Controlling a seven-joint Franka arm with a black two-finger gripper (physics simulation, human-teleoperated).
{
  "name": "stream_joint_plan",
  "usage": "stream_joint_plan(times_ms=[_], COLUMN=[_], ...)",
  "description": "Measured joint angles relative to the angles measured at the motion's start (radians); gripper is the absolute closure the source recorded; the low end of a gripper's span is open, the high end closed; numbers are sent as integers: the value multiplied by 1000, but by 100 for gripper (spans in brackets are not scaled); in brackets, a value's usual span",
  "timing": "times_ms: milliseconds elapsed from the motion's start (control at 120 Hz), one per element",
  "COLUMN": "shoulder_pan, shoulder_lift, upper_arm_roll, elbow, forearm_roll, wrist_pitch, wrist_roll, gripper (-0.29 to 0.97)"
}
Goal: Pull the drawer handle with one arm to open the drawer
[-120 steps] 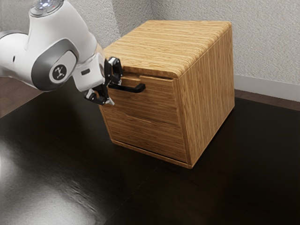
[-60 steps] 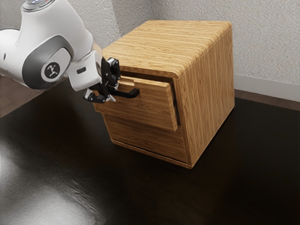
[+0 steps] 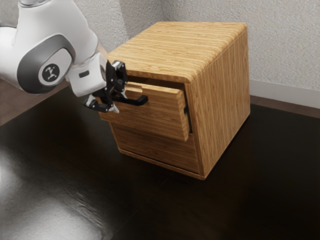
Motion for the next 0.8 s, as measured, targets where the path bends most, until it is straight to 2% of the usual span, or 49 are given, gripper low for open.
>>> stream_joint_plan(times_ms=[800], shoulder_pan=[7], shoulder_lift=[-43], upper_arm_roll=[-14], elbow=[-27], forearm_roll=[-2], wrist_pitch=[32], wrist_roll=[-17], gripper=[50])
